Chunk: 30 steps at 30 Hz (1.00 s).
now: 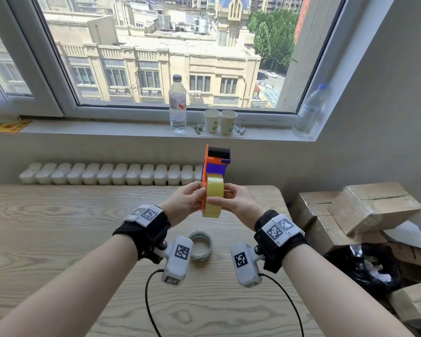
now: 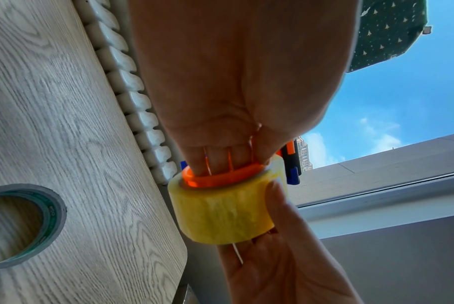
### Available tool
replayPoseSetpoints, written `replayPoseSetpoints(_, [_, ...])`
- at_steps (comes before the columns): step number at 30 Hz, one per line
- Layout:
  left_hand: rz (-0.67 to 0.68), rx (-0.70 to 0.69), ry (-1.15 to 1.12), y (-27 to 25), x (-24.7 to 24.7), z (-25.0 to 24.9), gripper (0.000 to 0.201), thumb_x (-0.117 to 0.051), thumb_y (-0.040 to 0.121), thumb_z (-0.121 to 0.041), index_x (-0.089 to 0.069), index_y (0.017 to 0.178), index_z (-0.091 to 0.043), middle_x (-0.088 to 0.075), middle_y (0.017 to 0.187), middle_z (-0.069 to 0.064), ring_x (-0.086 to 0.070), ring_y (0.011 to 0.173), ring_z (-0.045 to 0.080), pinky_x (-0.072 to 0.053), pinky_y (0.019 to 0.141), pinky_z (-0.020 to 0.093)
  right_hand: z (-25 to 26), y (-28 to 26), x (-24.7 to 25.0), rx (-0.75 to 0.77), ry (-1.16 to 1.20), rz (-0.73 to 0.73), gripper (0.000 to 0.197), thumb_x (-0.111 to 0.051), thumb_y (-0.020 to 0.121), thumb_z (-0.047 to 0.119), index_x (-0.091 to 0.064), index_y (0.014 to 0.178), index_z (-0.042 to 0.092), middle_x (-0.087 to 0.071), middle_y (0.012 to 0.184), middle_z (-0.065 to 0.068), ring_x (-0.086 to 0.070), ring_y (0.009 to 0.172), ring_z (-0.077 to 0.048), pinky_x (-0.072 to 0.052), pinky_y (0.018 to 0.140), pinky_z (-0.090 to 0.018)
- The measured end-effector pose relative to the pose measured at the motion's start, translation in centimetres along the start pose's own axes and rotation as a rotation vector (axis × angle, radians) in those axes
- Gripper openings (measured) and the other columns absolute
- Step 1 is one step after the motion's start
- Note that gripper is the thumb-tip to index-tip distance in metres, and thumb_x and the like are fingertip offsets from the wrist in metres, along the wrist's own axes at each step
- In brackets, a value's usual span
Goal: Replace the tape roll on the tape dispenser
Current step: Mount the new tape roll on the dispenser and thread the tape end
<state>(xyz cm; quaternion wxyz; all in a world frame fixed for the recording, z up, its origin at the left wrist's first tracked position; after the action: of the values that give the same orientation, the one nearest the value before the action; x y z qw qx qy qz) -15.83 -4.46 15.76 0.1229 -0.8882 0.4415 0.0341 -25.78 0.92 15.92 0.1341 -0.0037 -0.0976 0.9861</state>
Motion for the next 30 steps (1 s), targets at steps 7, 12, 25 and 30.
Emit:
replayPoseSetpoints(7, [0.015,0.017,0.081,-0.1,-0.3,0.1,0.023,-0.037,0.098,-0.013,-0.049,0.113,-0.001,-0.056,0.098,0.016,-0.057,0.083,0.02,-0.052,0.066,0.017,-0.1,0.0,0.4,-0.056,0.022,-0.111,0.041,-0.066,0.083,0.033,-0.065,0.107,-0.001,-0.07,0.104,-0.019,-0.069,0.094,-0.028,-0.058,0.082,-0.035])
replayPoseSetpoints(12, [-0.076,0.072,0.15,-0.2,-0.3,0.6,0.021,-0.034,0.098,-0.015,-0.05,0.104,-0.003,-0.055,0.091,0.017,-0.054,0.079,0.024,-0.045,0.06,0.024,0.0,0.0,0.3,-0.076,-0.034,-0.145,0.038,-0.065,0.083,0.039,-0.068,0.096,0.003,-0.068,0.077,-0.006,-0.066,0.067,-0.016,-0.056,0.064,-0.025])
replayPoseSetpoints(25, [-0.034,0.043,0.003,-1.0,-0.8,0.6,0.047,-0.025,0.099,-0.039,-0.051,0.12,-0.005,-0.063,0.095,0.018,-0.067,0.071,0.018,-0.055,0.066,0.028,1.8,-0.4,0.3,0.232,-0.513,-0.144,0.043,-0.068,0.082,0.024,-0.055,0.123,0.019,-0.053,0.123,-0.008,-0.051,0.111,-0.014,-0.039,0.093,-0.023])
replayPoseSetpoints(30, [0.03,0.066,0.004,-1.5,-0.7,0.7,0.047,-0.064,0.077,-0.01,-0.043,0.118,-0.003,-0.063,0.095,0.011,-0.069,0.072,0.014,-0.056,0.064,0.024,1.8,-0.4,-0.6,0.232,-0.532,-0.091,0.037,-0.06,0.087,0.017,-0.057,0.124,0.016,-0.047,0.129,-0.009,-0.047,0.121,-0.021,-0.039,0.103,-0.034])
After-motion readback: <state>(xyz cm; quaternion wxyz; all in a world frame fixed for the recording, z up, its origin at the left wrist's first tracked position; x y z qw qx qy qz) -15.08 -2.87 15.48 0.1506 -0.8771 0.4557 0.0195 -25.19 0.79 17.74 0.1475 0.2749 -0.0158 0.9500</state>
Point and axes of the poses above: each hand's wrist, its own y-axis towards the middle knuckle, its own x-axis out of the back of the hand, z = x × y, the point moved 8 cm from there along y, towards the middle knuckle
